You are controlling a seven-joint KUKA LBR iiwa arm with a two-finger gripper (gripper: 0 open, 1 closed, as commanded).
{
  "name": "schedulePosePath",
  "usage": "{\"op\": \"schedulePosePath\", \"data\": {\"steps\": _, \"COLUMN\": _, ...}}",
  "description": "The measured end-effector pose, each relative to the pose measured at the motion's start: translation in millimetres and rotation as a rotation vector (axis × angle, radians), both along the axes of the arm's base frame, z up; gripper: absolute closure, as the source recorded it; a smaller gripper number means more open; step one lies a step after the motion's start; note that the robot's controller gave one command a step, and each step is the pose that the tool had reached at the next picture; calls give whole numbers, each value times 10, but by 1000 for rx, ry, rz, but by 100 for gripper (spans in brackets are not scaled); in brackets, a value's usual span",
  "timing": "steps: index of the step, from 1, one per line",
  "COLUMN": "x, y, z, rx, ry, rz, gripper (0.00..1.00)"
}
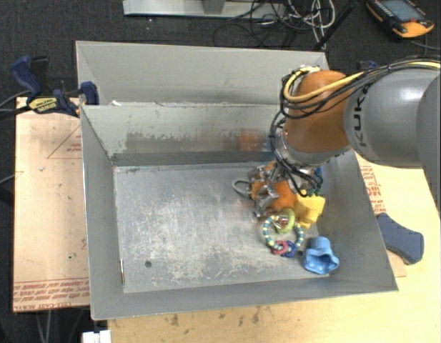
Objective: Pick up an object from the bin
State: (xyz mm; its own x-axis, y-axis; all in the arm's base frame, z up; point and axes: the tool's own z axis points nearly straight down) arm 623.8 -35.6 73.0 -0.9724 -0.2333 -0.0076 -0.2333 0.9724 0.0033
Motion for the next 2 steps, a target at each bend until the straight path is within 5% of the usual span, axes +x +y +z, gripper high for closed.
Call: {"op": "schedulePosePath", "data": {"steps": 2, "x": 49, "y": 4, "z": 951, "rx": -3, "ry": 6, "rz": -74, "gripper": 100}}
